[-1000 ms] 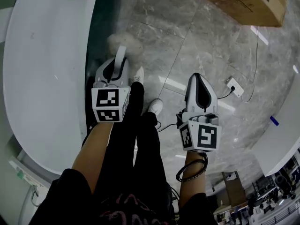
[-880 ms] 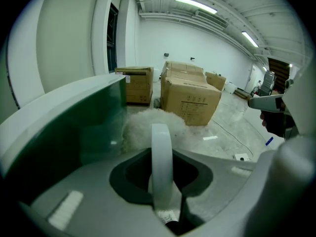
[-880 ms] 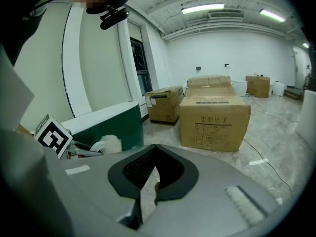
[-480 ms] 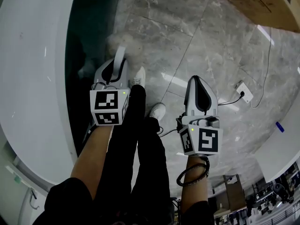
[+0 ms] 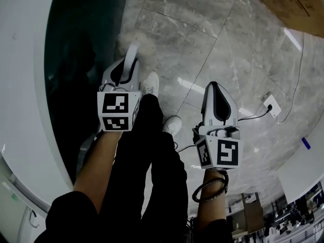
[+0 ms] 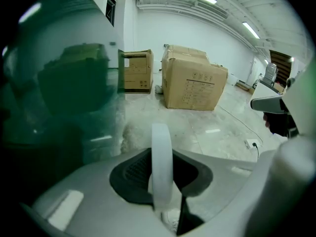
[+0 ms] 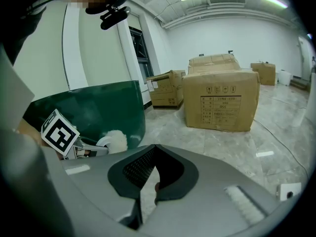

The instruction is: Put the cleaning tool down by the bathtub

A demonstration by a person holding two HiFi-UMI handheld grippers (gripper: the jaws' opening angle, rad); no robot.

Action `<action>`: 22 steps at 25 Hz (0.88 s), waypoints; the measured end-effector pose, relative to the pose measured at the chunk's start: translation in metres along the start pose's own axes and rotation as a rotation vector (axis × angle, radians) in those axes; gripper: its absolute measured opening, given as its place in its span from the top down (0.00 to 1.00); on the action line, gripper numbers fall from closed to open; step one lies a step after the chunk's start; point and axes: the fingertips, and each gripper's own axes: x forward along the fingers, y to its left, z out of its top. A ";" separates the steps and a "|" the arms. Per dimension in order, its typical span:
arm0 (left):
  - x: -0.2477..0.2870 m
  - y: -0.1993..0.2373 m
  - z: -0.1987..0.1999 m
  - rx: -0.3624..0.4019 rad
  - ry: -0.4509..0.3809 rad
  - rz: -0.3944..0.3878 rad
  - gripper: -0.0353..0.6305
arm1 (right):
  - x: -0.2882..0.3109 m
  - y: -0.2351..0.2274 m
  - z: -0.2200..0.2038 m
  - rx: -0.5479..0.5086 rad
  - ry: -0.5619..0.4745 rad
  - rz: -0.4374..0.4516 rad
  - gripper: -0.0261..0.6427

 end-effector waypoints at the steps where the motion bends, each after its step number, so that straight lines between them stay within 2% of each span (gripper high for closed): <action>1: 0.005 0.000 -0.003 0.007 -0.003 -0.001 0.83 | 0.004 -0.001 -0.006 0.002 0.004 0.001 0.93; 7: 0.041 0.004 -0.031 0.024 0.016 0.004 0.83 | 0.028 -0.008 -0.046 0.015 0.048 0.011 0.93; 14: 0.083 0.007 -0.070 0.018 0.036 0.004 0.83 | 0.061 -0.015 -0.079 0.026 0.021 0.024 0.93; 22: 0.125 0.013 -0.106 -0.014 0.051 -0.012 0.83 | 0.094 -0.024 -0.114 0.028 0.038 0.035 0.93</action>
